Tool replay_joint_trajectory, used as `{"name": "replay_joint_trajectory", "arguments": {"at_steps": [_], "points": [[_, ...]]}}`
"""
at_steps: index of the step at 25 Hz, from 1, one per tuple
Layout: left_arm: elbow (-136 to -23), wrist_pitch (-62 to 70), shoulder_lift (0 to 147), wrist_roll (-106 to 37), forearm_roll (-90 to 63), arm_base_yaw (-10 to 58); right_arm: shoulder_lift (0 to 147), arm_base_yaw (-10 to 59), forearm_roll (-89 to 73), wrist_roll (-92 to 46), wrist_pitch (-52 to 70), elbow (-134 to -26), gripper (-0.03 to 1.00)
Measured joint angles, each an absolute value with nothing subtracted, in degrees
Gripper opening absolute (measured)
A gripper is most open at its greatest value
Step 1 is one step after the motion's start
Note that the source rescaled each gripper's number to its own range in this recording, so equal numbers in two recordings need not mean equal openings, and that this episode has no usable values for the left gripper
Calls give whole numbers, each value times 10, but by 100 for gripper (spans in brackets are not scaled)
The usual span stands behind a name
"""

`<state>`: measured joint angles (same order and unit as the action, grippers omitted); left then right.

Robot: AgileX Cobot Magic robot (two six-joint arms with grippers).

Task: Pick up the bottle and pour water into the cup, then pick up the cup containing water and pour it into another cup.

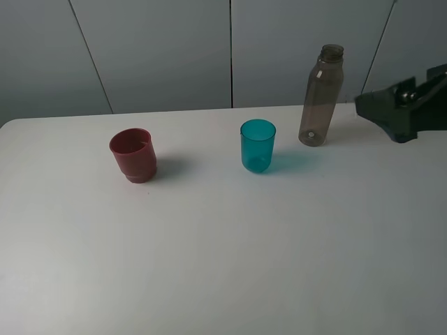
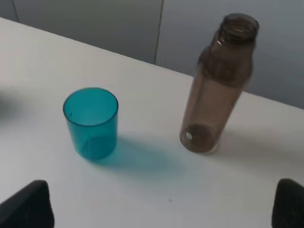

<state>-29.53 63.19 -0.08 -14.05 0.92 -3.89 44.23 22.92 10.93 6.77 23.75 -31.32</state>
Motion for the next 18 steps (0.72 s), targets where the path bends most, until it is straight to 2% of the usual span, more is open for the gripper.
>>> {"name": "replay_joint_trajectory", "arguments": {"at_steps": [4,11,14,18], "points": [[-295,632,-1,-140,9,-39,328,229,93,66,404,-328,100],[-295,632,-1,-140,9,-39,181,229,56,42,600,-328,100],[-295,632,-1,-140,9,-39,131,229,31,28,654,-328,100],[-295,632,-1,-140,9,-39,62,229,0,19,666,-318,100]]}}
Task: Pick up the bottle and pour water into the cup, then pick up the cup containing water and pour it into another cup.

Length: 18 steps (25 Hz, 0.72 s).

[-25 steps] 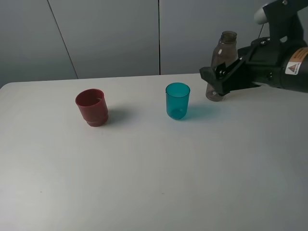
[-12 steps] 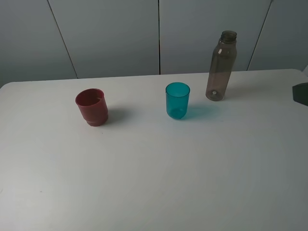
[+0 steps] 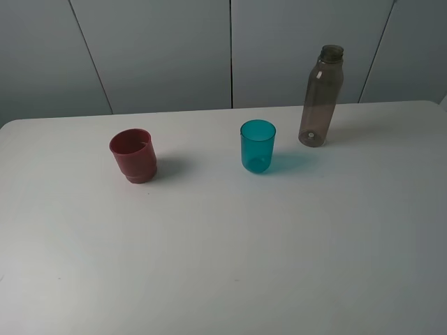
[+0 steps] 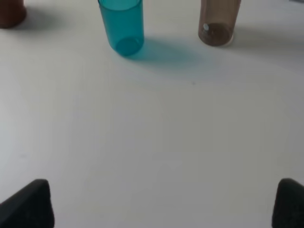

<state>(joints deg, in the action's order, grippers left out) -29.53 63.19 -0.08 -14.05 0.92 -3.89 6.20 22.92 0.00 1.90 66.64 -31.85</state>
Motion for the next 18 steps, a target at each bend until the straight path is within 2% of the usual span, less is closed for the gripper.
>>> {"name": "replay_joint_trajectory", "arguments": {"at_steps": [4,18], "points": [[-295,632,-1,-140,9,-39,4,229,-6,17,642,-307,100],[-295,632,-1,-140,9,-39,0,216,25,24,630,-293,100]]}}
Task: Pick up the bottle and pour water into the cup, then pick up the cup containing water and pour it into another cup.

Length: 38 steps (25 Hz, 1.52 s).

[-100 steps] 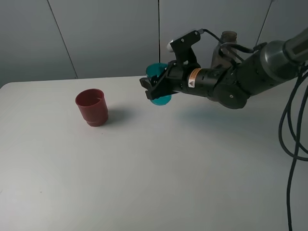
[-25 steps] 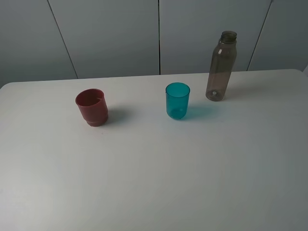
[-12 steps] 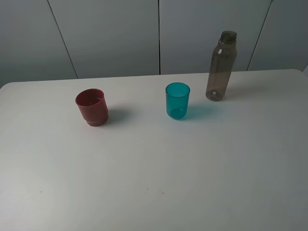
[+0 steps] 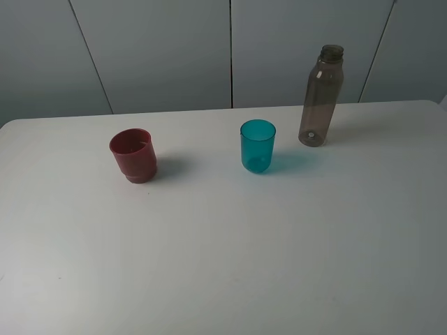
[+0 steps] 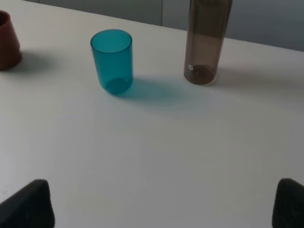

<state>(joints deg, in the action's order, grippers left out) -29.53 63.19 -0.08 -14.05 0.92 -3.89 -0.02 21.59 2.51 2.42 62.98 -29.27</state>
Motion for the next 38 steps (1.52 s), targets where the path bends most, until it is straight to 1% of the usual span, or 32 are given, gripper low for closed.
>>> {"name": "replay_joint_trajectory", "arguments": {"at_steps": [4,7,10,17,25,38], "points": [[-295,632,-1,-140,9,-39,0,142,26,24,629,-293,100],[-295,632,-1,-140,9,-39,0,70,21,14,629,-293,100],[-295,632,-1,-140,9,-39,0,30,5,-13,629,-293,100],[-295,632,-1,-140,9,-39,0,27,-6,-22,629,-293,100],[-295,632,-1,-140,9,-39,0,27,-6,12,629,-293,100],[-295,632,-1,-140,9,-39,0,27,-10,0,629,-293,100]]}}
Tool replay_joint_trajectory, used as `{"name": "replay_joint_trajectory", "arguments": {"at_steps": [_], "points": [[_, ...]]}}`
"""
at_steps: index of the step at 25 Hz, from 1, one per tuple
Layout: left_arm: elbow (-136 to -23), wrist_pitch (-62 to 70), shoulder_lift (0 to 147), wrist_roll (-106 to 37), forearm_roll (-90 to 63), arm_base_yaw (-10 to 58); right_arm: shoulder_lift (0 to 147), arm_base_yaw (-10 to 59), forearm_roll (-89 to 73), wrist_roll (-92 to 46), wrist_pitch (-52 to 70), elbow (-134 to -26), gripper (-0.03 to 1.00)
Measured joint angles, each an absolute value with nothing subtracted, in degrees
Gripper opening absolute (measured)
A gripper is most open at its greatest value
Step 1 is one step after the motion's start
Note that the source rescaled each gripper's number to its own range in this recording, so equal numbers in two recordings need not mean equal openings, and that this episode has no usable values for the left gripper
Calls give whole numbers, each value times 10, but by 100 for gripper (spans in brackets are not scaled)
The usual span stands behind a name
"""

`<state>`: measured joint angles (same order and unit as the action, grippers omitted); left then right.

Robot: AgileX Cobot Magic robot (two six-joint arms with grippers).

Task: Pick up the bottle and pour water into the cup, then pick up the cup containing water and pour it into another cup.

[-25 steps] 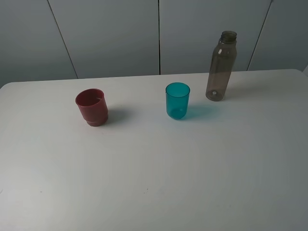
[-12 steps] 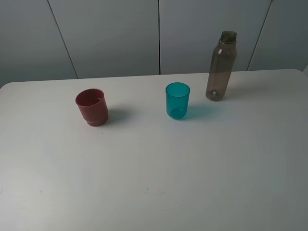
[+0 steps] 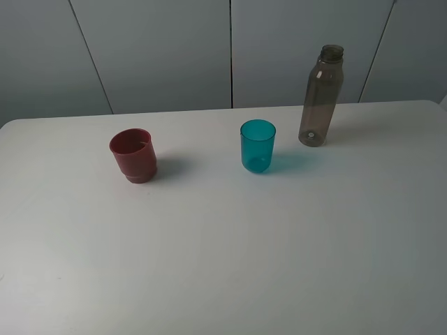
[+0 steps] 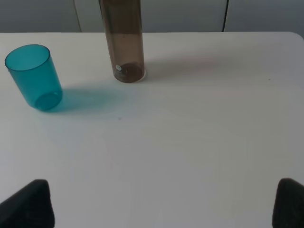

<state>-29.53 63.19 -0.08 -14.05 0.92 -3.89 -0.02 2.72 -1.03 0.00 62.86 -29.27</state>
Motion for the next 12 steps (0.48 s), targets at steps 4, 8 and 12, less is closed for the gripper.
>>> {"name": "replay_joint_trajectory", "arguments": {"at_steps": [4,8,12], "points": [[-295,632,-1,-140,9,-39,0,27,-15,-6,629,-293,100],[-295,632,-1,-140,9,-39,0,27,-18,-7,629,-293,100],[-295,632,-1,-140,9,-39,0,27,-21,-7,629,-293,100]]}}
